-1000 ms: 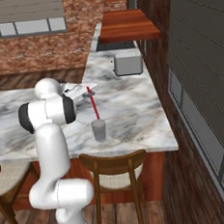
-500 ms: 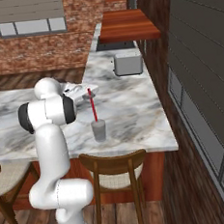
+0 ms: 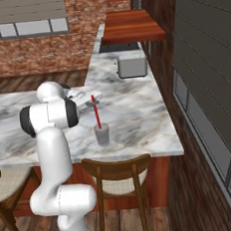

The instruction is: Take a straw from the drawer in front and place it inside the glass cup on the dining counter.

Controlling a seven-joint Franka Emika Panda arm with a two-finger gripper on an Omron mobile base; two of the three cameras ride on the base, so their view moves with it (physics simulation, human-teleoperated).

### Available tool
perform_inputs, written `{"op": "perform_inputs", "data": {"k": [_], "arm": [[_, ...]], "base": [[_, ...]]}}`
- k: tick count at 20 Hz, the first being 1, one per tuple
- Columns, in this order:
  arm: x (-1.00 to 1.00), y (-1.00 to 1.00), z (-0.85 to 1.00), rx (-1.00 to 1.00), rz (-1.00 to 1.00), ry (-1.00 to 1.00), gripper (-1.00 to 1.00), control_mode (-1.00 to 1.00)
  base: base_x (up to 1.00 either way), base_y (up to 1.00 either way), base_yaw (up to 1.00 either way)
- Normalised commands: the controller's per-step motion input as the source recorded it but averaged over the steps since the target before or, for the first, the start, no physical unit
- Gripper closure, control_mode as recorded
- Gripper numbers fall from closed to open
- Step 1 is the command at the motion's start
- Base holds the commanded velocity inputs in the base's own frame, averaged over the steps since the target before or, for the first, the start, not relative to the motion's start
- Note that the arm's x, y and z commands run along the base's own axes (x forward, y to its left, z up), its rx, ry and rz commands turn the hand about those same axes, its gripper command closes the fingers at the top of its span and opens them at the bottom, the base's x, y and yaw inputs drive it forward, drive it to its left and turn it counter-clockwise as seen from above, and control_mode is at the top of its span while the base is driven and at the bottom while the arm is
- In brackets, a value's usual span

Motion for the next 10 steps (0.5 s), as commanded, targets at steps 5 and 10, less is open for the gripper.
{"op": "perform_inputs", "data": {"k": [5, 10], "arm": [[0.1, 0.0, -0.1, 0.0, 0.0, 0.0, 1.0, -1.0], [0.2, 0.0, -0.1, 0.0, 0.0, 0.0, 1.0, -1.0]], "base": [[0.0, 0.0, 0.0], [0.0, 0.0, 0.0]]}}
